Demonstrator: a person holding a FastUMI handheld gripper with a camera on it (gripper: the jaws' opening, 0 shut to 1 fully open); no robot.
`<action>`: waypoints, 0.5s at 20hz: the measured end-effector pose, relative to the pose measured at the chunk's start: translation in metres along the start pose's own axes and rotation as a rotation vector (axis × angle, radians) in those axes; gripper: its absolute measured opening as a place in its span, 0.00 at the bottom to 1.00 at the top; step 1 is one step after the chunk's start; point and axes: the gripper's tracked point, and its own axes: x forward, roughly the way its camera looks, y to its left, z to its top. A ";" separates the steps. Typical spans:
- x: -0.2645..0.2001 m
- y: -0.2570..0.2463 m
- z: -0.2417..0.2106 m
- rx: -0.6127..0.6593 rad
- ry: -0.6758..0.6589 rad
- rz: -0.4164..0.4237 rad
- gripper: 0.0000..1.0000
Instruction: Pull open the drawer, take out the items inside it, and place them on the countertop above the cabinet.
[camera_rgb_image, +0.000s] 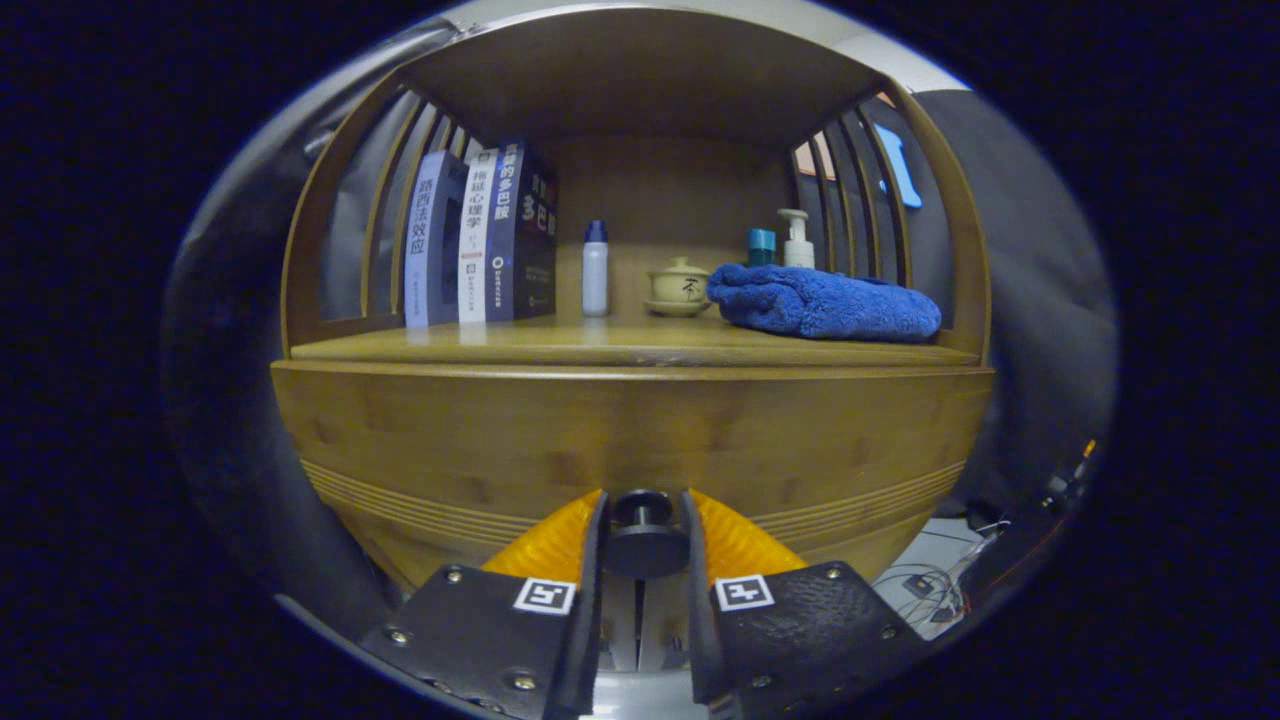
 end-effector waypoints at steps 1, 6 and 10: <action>0.001 0.001 -0.003 -0.003 0.030 0.002 0.31; -0.008 -0.001 -0.005 -0.022 0.075 0.008 0.30; -0.050 -0.003 -0.015 -0.006 0.082 0.002 0.30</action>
